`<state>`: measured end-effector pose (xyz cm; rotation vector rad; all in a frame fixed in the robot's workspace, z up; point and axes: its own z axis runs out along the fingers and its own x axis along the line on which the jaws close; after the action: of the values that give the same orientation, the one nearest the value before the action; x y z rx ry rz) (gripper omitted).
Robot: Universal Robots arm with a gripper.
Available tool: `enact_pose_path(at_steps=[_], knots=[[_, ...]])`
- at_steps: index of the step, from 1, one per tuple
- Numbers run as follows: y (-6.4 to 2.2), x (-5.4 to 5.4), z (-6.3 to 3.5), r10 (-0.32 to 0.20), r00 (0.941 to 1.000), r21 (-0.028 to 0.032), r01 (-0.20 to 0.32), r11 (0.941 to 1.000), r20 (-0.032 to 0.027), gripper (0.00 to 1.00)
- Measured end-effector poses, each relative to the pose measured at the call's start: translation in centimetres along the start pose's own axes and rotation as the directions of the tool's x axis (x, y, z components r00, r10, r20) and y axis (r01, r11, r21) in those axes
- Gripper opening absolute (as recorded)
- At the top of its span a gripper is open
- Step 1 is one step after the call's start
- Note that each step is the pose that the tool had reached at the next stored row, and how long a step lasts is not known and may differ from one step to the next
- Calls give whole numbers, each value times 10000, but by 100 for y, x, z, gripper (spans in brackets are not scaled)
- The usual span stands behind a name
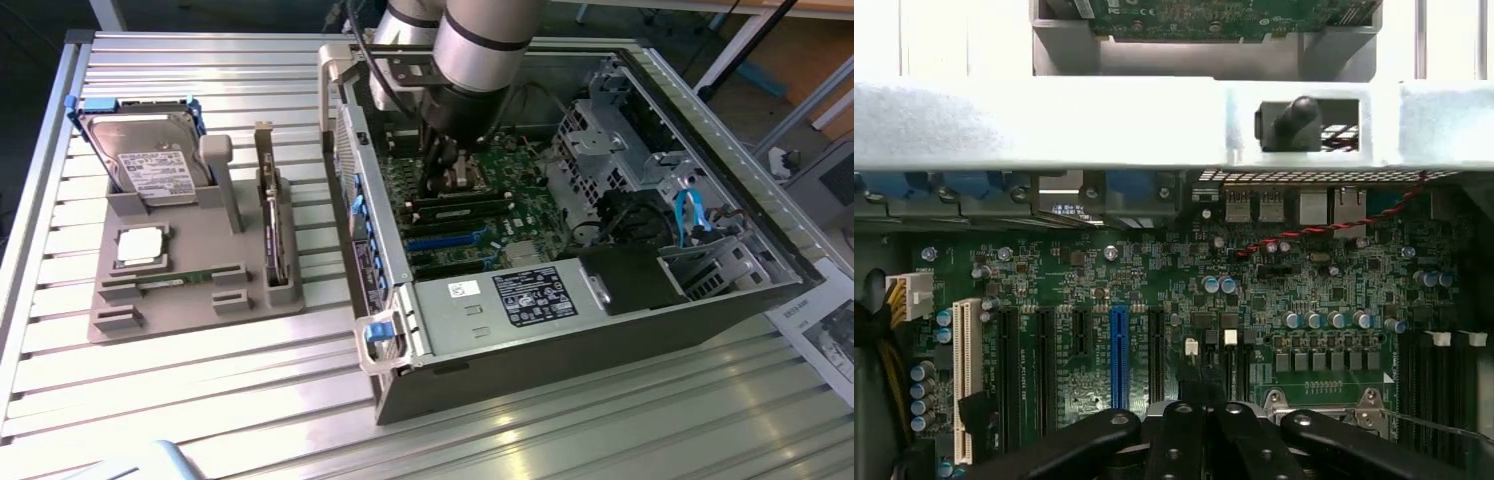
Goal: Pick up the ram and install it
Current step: 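Press down the ram until it locks into place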
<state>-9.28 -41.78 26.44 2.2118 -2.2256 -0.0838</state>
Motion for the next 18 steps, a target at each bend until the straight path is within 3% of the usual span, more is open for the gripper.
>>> enact_pose_path(at_steps=[8, 15, 18], knots=[[9, -8, -233, 3, 10000, -53, -3, 10000, -18, 10], [4, -8, -245, 1, 10000, -58, -1, 10000, -20, 10], [-73, -9, -247, 3, 10000, -57, -3, 10000, -19, 10]])
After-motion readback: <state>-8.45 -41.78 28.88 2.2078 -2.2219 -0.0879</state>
